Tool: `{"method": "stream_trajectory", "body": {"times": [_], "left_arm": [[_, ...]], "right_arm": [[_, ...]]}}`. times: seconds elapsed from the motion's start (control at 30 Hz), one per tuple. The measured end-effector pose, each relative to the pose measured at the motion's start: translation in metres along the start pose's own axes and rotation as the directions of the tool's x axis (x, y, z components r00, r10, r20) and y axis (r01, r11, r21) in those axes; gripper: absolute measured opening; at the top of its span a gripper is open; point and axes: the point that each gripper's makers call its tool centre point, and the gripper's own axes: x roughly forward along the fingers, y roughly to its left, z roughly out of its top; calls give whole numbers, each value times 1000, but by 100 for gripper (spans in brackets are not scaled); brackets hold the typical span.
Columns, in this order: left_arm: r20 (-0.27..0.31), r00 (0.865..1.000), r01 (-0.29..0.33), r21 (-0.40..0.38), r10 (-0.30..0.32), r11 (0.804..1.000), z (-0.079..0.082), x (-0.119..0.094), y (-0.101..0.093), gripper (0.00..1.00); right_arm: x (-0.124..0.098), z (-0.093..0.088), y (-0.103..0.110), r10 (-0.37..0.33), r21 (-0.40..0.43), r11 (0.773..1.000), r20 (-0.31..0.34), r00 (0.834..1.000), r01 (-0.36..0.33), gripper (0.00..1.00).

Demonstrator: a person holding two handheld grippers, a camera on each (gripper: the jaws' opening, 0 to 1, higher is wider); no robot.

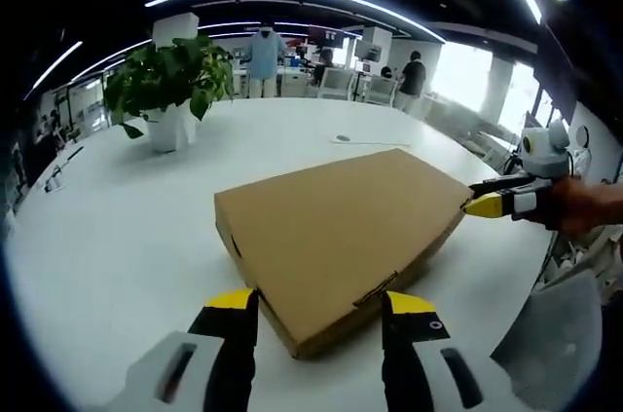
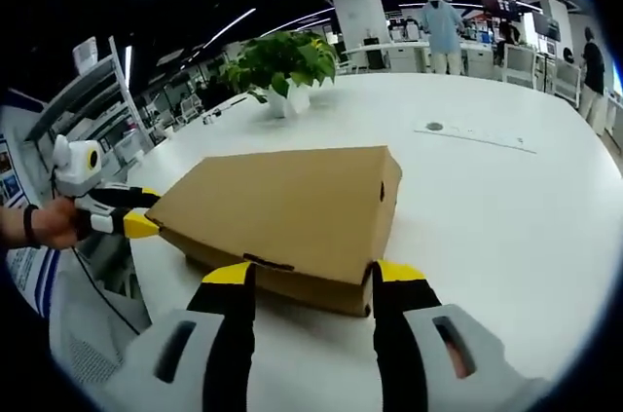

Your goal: Operate the shoe box by opening the lid, removing the specified soft item, and placing it in the target area until the item is outside and the box remains undamaged.

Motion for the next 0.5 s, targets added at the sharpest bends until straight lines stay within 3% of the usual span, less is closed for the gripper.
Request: {"method": "stream_trajectory", "body": {"times": [0.23, 0.5], "left_arm": [[43, 999, 3, -40, -1, 999, 15, -11, -1, 51], [82, 997, 12, -40, -9, 999, 32, -20, -2, 50]], "right_arm": [[-8, 14, 3, -1, 42, 999, 44, 999, 0, 45], [-15, 43, 4, -10, 81, 997, 115, 993, 0, 44]]}}
